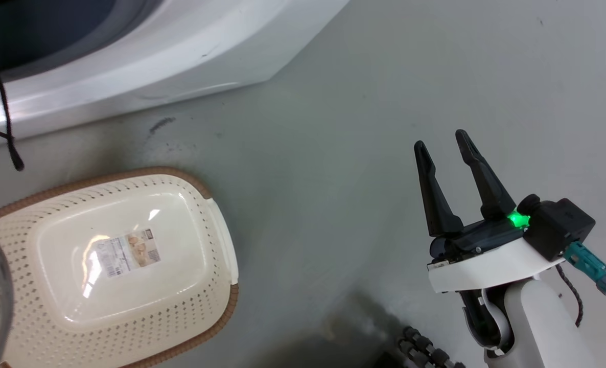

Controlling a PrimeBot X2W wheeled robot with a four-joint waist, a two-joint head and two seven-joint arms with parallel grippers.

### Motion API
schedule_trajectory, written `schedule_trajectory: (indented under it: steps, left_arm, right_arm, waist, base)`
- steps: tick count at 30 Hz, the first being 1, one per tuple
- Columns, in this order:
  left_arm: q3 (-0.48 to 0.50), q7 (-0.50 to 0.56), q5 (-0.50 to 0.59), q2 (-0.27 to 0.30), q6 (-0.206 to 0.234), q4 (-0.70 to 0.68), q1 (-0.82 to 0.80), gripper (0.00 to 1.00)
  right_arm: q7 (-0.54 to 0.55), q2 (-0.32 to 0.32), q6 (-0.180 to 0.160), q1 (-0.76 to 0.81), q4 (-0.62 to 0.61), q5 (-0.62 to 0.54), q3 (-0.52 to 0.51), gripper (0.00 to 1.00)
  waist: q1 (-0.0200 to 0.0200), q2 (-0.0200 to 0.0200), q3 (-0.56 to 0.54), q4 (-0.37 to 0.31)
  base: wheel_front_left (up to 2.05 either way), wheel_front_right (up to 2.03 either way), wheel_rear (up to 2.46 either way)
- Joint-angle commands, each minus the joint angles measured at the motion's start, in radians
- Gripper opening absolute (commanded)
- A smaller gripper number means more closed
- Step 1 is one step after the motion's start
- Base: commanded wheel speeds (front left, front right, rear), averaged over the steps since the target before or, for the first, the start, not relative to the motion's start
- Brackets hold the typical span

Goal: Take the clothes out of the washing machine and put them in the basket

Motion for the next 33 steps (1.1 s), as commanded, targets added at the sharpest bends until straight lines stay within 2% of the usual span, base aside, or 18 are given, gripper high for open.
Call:
schedule_trajectory:
  steps: [1, 5, 9, 12, 17, 33]
  left_arm:
    - [-0.003, -0.061, -0.002, -0.013, -0.003, -0.008, 0.033, 0.0]
    - [0.01, -0.207, -0.032, -0.041, -0.015, 0.003, 0.103, 0.0]
    - [0.021, -0.26, -0.063, -0.073, -0.029, 0.004, 0.17, 0.0]
    - [0.032, -0.269, -0.076, -0.091, -0.035, -0.019, 0.239, 0.0]
    - [0.053, -0.27, -0.088, -0.12, -0.044, -0.143, 0.386, 0.0]
    - [0.1, -0.271, -0.093, -0.21, -0.12, -0.412, 0.759, 0.0]
  right_arm:
    - [-0.004, 0.0, 0.0, 0.008, 0.005, -0.013, -0.01, 1.0]
    - [-0.004, 0.0, 0.0, 0.028, 0.014, -0.028, -0.028, 1.0]
    - [-0.004, 0.0, 0.0, 0.054, 0.027, -0.045, -0.045, 1.0]
    - [-0.004, 0.0, 0.0, 0.078, 0.041, -0.055, -0.053, 1.0]
    - [-0.004, 0.0, 0.0, 0.119, 0.062, -0.064, -0.062, 1.0]
    - [0.02, 0.0, 0.0, 0.266, 0.081, -0.07, -0.088, 1.0]
  waist:
    - [0.0, 0.0, -0.046, 0.028]
    - [0.0, 0.0, -0.112, 0.054]
    - [0.0, 0.0, -0.184, 0.078]
    - [0.0, 0.0, -0.242, 0.094]
    - [0.0, 0.0, -0.342, 0.117]
    - [0.0, 0.0, -0.627, 0.193]
  base:
    - [0.0, 0.0, 0.0]
    - [0.0, 0.0, 0.0]
    - [0.0, 0.0, 0.0]
    - [0.0, 0.0, 0.0]
    - [0.0, 0.0, 0.0]
    - [0.0, 0.0, 0.0]
